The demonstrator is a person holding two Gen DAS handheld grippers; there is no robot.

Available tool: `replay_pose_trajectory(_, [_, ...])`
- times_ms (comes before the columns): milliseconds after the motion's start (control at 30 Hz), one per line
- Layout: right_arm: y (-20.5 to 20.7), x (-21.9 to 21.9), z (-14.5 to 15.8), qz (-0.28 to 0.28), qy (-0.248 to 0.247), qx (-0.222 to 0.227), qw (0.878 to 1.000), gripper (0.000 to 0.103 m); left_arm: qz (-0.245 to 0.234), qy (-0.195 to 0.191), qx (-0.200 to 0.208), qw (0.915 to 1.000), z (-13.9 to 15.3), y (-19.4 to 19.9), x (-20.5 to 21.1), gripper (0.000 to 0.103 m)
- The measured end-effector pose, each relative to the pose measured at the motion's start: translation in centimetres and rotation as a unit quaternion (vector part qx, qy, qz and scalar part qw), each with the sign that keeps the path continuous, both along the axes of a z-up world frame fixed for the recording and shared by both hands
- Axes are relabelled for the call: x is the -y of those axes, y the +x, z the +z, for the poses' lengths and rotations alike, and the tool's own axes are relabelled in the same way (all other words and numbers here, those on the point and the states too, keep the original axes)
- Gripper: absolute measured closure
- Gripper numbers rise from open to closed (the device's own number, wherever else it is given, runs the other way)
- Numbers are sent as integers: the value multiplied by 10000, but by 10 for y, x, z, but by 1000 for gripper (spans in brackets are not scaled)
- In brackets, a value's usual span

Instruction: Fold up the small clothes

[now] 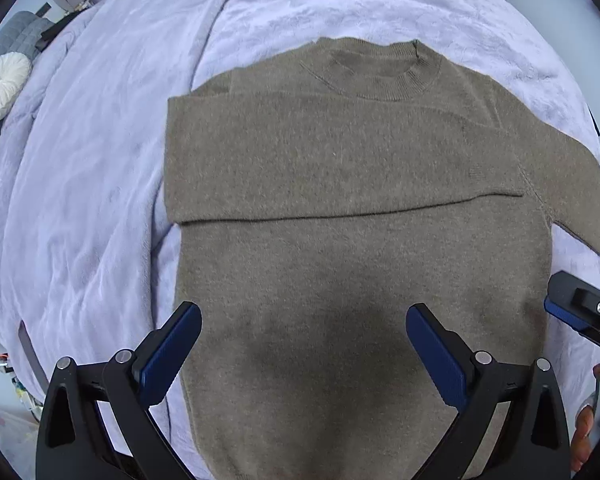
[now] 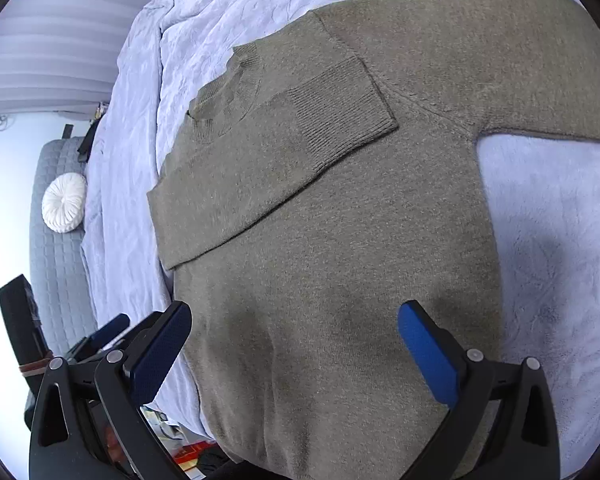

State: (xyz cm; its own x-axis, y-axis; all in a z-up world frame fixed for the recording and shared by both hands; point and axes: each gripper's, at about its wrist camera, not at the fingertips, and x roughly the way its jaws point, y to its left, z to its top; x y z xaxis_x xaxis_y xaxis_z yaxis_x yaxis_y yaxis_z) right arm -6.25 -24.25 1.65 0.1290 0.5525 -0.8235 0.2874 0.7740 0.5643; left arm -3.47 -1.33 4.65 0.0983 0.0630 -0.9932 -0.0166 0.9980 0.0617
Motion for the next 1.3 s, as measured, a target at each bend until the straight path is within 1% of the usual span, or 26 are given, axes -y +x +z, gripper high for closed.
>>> replay_pose_trajectory(67, [1,3,3,-23,-32,101,9999,0,-56,-105,-53,9999,0,-1,4,0])
replay_pose_trajectory(167, [3,8,5,-76,1,210,9998,0,-119,-192,8,9997,3,-1,10,0])
replay_pose_trajectory(267, [4,11,-1,-82,163,114,9998,0,-127,-203,91,9997,8,1,17,0])
replay_pose_trajectory(333, [3,15,-7,-120,341,-34,9993,0,-157,-209,101,9996,10,4,21,0])
replay_pose_trajectory(400, [2,18,-13,-180,418,-130,9989,0,-191,-209,130,9995,12,6,26,0])
replay_pose_trajectory(567, [2,34,-22,-342,432,-203,9983,0,-258,-241,136,9993,10,7,37,0])
replay_pose_trajectory(767, [4,82,-20,-958,342,-47,9948,0,-371,-287,144,9988,6,13,54,0])
replay_pose_trajectory(867, [3,114,-18,-1383,252,73,9900,0,-438,-316,147,9984,4,20,63,0])
replay_pose_trajectory(933, [-1,140,-18,-1771,221,157,9838,0,-479,-338,186,9981,4,24,69,0])
replay_pose_trajectory(1033, [-10,183,-22,-2461,238,223,9687,0,-541,-381,195,9976,3,29,78,0])
replay_pose_trajectory(1133, [-25,224,-30,-3209,308,277,9462,0,-625,-387,126,9972,-3,32,86,0])
replay_pose_trajectory(1200, [-35,251,-35,-3694,407,310,9279,0,-679,-385,76,9969,-7,32,92,0])
replay_pose_trajectory(1300, [-46,281,-43,-4230,464,379,9041,0,-743,-410,-4,9964,-14,33,100,0])
